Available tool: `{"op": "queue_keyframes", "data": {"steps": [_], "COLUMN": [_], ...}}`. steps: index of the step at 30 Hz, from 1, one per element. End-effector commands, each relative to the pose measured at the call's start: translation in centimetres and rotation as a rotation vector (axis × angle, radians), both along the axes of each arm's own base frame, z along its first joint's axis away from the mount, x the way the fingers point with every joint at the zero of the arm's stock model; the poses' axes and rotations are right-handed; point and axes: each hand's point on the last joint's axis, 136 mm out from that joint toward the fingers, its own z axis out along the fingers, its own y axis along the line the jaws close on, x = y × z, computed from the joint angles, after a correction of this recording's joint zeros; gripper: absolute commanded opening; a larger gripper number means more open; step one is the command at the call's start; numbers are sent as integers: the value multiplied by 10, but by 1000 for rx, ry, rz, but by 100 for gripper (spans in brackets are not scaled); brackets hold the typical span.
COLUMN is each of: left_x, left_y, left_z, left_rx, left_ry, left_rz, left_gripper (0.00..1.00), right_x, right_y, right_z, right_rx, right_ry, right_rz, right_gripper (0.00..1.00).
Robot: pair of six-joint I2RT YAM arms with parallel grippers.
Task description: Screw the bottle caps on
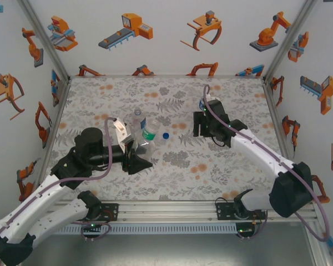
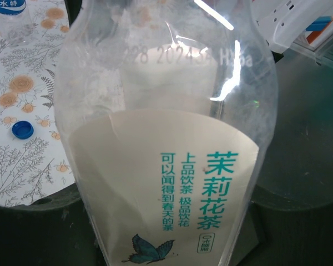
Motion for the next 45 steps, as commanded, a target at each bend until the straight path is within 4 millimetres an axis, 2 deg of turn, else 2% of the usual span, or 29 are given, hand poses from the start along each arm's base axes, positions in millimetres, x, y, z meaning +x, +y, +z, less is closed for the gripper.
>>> {"op": "queue_keyframes", "data": {"steps": [1, 7, 16, 24, 33, 41, 45], "left_x": [1, 3, 8, 7, 9, 8, 9], "left_y": [-1, -4, -9, -8, -7, -7, -7], "left_z": [-4, -6, -9, -13, -15, -14, -13], "left_rx": [4, 9, 14, 31, 44, 43, 42], "left_ry": [-3, 6, 26, 31, 29, 24, 23], "left_rz": [-4, -6, -4, -2, 3, 0, 2], "left_gripper": [0, 0, 0, 0, 0, 0, 0], "right_x": [10, 29, 57, 67, 62, 58, 46], "right_y": [-4, -8, -9, -15, -18, -19, -12], "right_z": [-26, -67, -102, -115, -129, -119, -110], "right_rx": [40, -3, -12, -54, -79, -77, -40], "right_ry": [73, 149, 166, 163, 197, 198, 222], "right_rz": [-55, -127, -197, -217, -224, -215, -193], "right_gripper": [68, 69, 62, 57, 46, 39, 38]}}
